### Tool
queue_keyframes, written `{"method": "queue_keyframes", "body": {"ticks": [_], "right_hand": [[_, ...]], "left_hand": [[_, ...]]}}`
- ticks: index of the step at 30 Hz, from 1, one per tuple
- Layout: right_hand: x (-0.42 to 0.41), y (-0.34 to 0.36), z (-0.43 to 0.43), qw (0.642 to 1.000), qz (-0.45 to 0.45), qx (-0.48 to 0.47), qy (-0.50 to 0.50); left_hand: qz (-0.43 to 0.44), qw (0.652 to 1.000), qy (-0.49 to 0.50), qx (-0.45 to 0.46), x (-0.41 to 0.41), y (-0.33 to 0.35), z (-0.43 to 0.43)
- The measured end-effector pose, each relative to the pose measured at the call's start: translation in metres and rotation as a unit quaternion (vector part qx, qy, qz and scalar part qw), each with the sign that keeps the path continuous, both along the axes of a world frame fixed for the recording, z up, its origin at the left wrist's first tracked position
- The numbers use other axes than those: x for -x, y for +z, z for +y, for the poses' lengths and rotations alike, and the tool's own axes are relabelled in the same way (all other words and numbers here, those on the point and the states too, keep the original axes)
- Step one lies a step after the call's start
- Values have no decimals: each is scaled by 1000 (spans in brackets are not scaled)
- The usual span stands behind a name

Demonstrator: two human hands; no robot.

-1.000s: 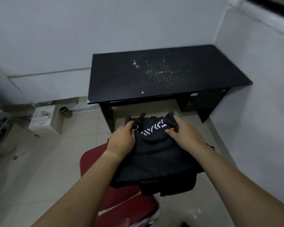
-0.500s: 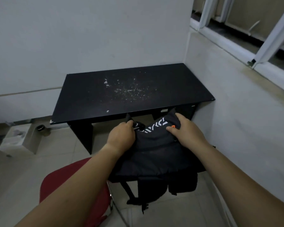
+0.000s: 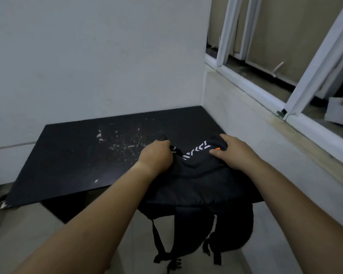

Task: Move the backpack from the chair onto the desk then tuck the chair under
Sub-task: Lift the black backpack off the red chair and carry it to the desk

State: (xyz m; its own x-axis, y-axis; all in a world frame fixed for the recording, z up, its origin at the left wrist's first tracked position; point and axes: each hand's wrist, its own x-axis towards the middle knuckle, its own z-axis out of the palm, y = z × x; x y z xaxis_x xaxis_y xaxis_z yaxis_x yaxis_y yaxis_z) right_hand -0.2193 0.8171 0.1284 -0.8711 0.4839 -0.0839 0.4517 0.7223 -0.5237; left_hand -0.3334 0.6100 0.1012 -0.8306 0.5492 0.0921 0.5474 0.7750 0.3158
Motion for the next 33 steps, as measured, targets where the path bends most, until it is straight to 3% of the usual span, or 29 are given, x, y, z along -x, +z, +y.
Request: {"method": "queue_keyframes", "body": {"ticks": [13, 26, 33], "right_hand": [[169, 46, 131, 996, 80, -15, -31], [360, 35, 264, 988, 155, 0, 4], [471, 50, 315, 979, 205, -4, 8]], "left_hand": [[86, 996, -31, -17, 182, 47, 140], [104, 994, 15, 9, 367, 59, 263], [147, 989, 33, 5, 473, 99, 307]]}}
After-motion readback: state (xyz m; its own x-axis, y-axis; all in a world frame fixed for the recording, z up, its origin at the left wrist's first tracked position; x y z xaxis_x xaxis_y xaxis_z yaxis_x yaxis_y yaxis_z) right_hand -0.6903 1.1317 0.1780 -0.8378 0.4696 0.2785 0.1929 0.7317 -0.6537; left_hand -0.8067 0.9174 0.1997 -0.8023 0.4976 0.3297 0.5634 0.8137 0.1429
